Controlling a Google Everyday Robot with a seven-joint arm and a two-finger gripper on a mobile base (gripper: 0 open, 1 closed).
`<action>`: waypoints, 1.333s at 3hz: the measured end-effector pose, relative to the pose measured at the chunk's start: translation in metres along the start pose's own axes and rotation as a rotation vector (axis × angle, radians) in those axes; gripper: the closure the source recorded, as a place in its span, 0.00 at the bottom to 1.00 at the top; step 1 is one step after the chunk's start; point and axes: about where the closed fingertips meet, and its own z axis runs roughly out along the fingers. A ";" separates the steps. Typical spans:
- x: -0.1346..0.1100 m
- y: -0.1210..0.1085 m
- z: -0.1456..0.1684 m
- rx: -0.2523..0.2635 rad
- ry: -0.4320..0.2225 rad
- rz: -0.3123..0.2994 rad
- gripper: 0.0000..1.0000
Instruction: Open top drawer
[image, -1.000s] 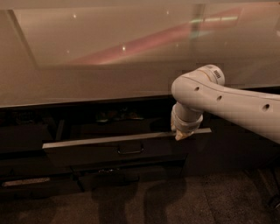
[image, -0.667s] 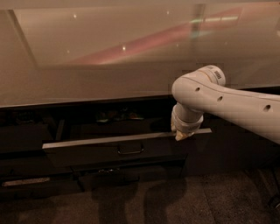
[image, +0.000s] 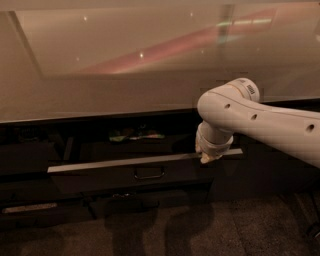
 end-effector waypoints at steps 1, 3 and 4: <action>-0.002 0.006 0.001 -0.001 -0.004 -0.007 1.00; -0.004 0.012 0.001 0.000 -0.008 -0.012 1.00; -0.009 0.016 -0.006 0.017 -0.023 -0.024 1.00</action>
Offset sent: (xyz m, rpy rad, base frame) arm -0.2204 0.0370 -0.0829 0.1094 0.0517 0.2110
